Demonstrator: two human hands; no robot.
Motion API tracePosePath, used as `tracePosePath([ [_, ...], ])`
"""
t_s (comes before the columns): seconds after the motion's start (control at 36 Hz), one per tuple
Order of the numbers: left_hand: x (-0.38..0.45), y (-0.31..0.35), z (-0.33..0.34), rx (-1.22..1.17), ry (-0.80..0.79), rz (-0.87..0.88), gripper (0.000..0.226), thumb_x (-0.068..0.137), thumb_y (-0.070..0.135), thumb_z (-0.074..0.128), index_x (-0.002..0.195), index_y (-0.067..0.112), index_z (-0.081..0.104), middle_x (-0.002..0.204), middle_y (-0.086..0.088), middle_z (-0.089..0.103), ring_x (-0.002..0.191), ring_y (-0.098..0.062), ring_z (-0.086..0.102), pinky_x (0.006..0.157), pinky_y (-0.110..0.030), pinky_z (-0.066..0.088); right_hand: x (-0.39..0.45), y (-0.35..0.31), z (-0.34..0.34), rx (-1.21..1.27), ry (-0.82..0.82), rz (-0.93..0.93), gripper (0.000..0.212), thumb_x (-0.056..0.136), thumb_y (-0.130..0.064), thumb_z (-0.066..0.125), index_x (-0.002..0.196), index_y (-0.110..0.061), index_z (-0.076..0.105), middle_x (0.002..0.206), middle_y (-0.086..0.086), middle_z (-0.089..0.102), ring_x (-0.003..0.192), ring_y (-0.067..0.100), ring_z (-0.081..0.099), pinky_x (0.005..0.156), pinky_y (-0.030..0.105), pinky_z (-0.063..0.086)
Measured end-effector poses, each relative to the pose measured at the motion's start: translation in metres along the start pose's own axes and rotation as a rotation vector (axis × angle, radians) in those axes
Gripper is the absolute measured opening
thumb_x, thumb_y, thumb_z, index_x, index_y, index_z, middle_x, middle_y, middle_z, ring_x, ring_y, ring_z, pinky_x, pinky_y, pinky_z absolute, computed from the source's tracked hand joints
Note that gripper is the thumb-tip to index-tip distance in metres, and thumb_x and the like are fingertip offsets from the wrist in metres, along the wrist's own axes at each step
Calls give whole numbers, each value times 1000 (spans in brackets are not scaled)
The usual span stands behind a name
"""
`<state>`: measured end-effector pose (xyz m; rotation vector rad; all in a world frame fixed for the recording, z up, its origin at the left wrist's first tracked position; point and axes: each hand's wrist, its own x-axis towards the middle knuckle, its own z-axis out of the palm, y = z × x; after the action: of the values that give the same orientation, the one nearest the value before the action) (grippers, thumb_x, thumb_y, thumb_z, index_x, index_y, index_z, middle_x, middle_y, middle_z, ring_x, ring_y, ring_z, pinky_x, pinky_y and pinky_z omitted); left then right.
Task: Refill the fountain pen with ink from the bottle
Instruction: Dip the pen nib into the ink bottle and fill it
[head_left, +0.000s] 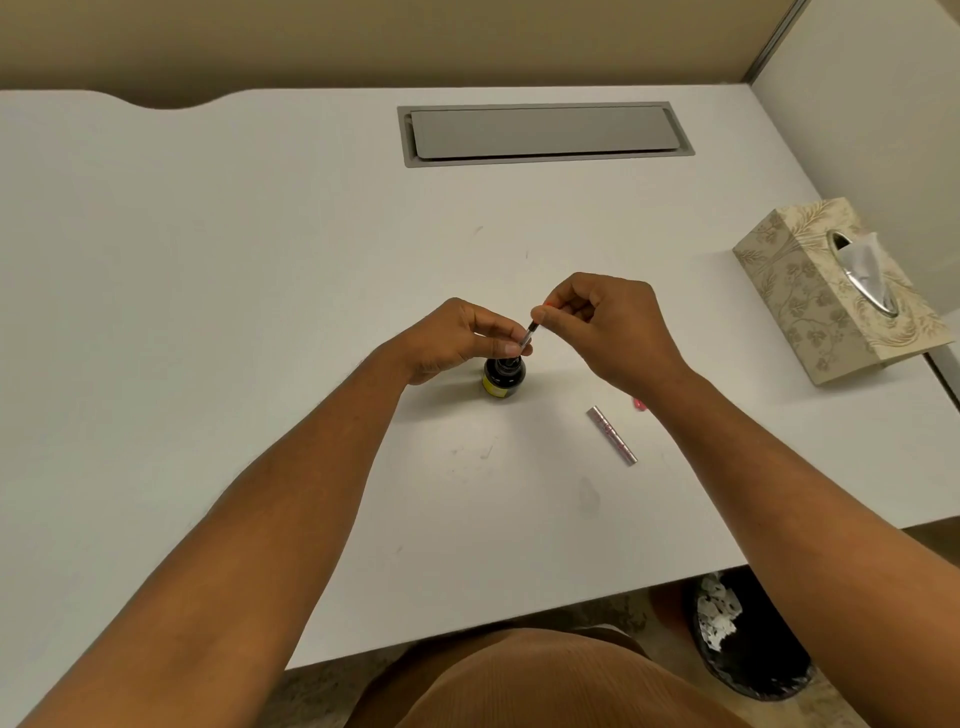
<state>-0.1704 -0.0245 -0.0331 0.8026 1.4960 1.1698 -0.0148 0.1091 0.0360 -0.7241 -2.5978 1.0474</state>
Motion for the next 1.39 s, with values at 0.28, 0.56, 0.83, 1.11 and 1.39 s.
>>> tracePosePath([
  [0.28, 1, 1, 0, 24, 2, -9, 21, 88, 13, 74, 109, 9, 76, 107, -3, 77, 111, -13, 69, 108, -34, 47, -3, -2, -1, -21, -16, -31, 12, 93, -22, 68, 102, -18, 76, 84, -12, 73, 78, 3, 66, 73, 10, 48],
  [0.56, 0, 1, -1, 32, 2, -5, 22, 89, 12, 73, 110, 9, 75, 108, -4, 77, 111, -13, 69, 104, -29, 47, -4, -1, 1, -53, -1, -36, 9, 92, -23, 69, 91, -17, 75, 79, -8, 73, 69, 8, 64, 67, 22, 51],
  [0.83, -2, 1, 0, 46, 1, 0, 18, 89, 12, 74, 107, 12, 76, 105, -2, 78, 110, -12, 69, 105, -30, 47, -3, -1, 6, -104, 47, -47, 20, 89, -34, 73, 85, -15, 73, 66, -2, 66, 57, 9, 53, 59, 27, 45],
  [1.11, -2, 2, 0, 53, -6, 4, 20, 89, 13, 73, 109, 10, 76, 107, -2, 78, 111, -11, 69, 106, -31, 47, -5, -2, 7, -123, 59, -50, 20, 89, -35, 73, 85, -15, 73, 65, -8, 64, 61, 7, 56, 61, 24, 45],
  [1.39, -3, 0, 0, 48, 5, 11, 21, 89, 14, 74, 110, 10, 76, 108, 0, 77, 112, -11, 68, 105, -30, 47, -7, -3, 8, -110, 62, -54, 19, 89, -34, 73, 83, -15, 72, 66, -11, 63, 62, 6, 57, 61, 22, 45],
])
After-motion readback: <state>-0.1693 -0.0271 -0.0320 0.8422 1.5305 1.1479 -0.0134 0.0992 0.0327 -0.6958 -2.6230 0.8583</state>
